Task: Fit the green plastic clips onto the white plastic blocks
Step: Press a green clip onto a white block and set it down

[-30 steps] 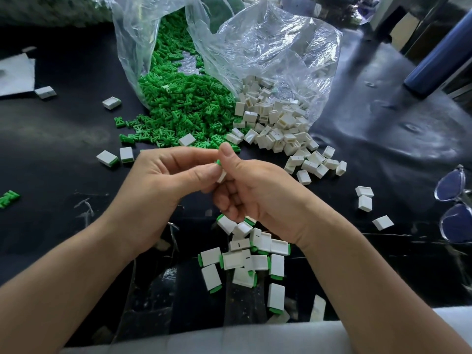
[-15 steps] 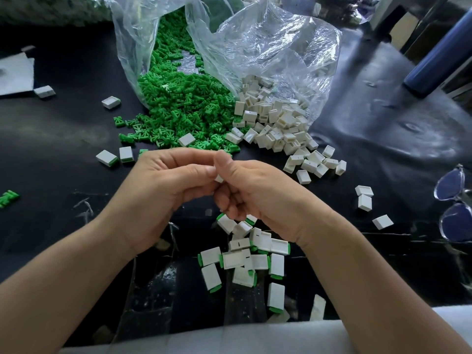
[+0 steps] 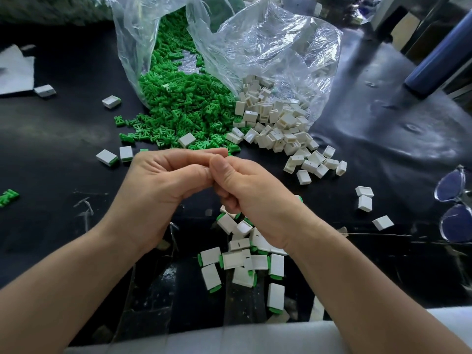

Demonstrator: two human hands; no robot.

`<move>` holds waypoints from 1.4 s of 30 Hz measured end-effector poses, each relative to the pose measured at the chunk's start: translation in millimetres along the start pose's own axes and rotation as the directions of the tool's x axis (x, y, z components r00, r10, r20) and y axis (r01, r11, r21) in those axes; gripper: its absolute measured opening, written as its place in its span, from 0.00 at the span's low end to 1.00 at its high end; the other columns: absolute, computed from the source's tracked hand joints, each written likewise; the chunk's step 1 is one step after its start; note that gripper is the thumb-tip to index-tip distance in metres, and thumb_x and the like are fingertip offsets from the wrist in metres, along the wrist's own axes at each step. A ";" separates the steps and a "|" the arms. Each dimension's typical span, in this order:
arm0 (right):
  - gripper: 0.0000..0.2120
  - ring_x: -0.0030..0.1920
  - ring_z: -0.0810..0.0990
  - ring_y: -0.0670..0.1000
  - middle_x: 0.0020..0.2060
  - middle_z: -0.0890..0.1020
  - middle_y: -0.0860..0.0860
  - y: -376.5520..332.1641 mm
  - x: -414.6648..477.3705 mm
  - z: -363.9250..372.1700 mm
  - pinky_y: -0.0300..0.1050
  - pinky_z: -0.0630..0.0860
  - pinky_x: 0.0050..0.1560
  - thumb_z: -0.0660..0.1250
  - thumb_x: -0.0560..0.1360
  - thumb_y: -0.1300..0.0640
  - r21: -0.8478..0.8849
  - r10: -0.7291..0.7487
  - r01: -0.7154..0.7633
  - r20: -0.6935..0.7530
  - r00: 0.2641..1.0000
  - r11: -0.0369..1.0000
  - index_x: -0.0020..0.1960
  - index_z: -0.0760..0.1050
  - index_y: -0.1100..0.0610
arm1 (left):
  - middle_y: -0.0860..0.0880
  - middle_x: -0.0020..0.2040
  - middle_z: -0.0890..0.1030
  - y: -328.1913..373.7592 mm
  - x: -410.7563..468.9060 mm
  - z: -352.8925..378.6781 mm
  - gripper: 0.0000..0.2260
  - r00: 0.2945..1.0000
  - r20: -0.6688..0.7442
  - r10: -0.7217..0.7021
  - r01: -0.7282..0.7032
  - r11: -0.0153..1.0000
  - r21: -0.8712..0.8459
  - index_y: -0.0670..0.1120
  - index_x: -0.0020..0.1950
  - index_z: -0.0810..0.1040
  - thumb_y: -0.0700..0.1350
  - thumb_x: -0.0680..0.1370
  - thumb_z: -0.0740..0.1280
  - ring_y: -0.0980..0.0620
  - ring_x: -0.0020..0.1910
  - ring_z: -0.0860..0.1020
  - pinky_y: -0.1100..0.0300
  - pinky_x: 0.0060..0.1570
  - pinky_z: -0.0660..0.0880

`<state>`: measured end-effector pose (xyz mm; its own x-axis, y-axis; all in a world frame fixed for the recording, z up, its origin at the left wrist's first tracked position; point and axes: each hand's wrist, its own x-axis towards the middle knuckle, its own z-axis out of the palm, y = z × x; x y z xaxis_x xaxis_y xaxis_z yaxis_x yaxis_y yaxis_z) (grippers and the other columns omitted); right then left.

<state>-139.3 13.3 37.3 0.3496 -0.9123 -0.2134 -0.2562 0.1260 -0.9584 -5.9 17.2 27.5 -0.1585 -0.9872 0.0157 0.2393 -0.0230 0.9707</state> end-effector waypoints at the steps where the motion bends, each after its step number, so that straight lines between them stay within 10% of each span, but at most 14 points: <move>1: 0.13 0.31 0.66 0.40 0.29 0.68 0.41 0.3 0.1 1.0 0.36 0.61 0.36 0.54 0.80 0.49 -0.023 -0.006 0.006 -0.009 1.000 1.000 0.39 0.70 0.50 | 0.48 0.46 0.85 0.1 -0.5 0.8 0.10 1.000 -0.001 -0.001 0.001 1.000 -0.015 0.46 0.38 0.85 0.36 0.65 0.65 0.51 0.46 0.83 0.64 0.42 0.78; 8: 0.19 0.34 0.64 0.38 0.33 0.66 0.39 2.0 1.6 2.1 0.38 0.60 0.37 0.52 0.80 0.48 -0.133 -0.019 0.012 -0.051 0.999 0.991 0.60 0.74 0.58 | 0.47 0.46 0.85 -1.0 -0.6 3.9 0.10 0.999 -0.018 -0.026 0.025 0.997 -0.068 0.44 0.38 0.85 0.36 0.65 0.65 0.51 0.45 0.83 0.65 0.41 0.78; 30: 0.18 0.30 0.65 0.40 0.31 0.65 0.40 -0.3 -0.2 3.1 0.36 0.61 0.33 0.52 0.80 0.48 -0.167 -0.050 0.036 -0.079 0.996 0.985 0.60 0.74 0.56 | 0.47 0.45 0.85 0.0 -2.1 4.8 0.09 0.998 -0.030 -0.049 0.045 0.990 -0.134 0.43 0.36 0.85 0.36 0.64 0.65 0.51 0.45 0.84 0.64 0.40 0.78; 37: 0.15 0.33 0.66 0.40 0.30 0.68 0.40 1.8 1.0 1.7 0.38 0.61 0.37 0.53 0.80 0.46 -0.013 -0.013 0.013 -0.026 1.000 1.000 0.36 0.69 0.46 | 0.46 0.43 0.85 2.2 -1.5 3.1 0.10 0.999 0.005 -0.048 0.049 0.996 -0.078 0.44 0.39 0.85 0.37 0.63 0.67 0.50 0.42 0.84 0.65 0.39 0.78; 42: 0.21 0.29 0.67 0.43 0.27 0.70 0.45 0.6 1.6 -2.6 0.39 0.62 0.35 0.52 0.79 0.43 -0.093 -0.010 0.007 -0.023 1.000 0.996 0.36 0.75 0.53 | 0.43 0.40 0.85 2.8 -1.4 2.6 0.09 0.999 0.011 -0.051 0.051 0.997 -0.049 0.44 0.38 0.85 0.38 0.65 0.66 0.49 0.37 0.83 0.64 0.38 0.78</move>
<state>-141.3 10.9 36.9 0.3312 -0.9221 -0.1998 -0.3360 0.0826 -0.9382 -7.6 18.9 30.8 -0.1813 -0.9829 -0.0311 0.2772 -0.0814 0.9574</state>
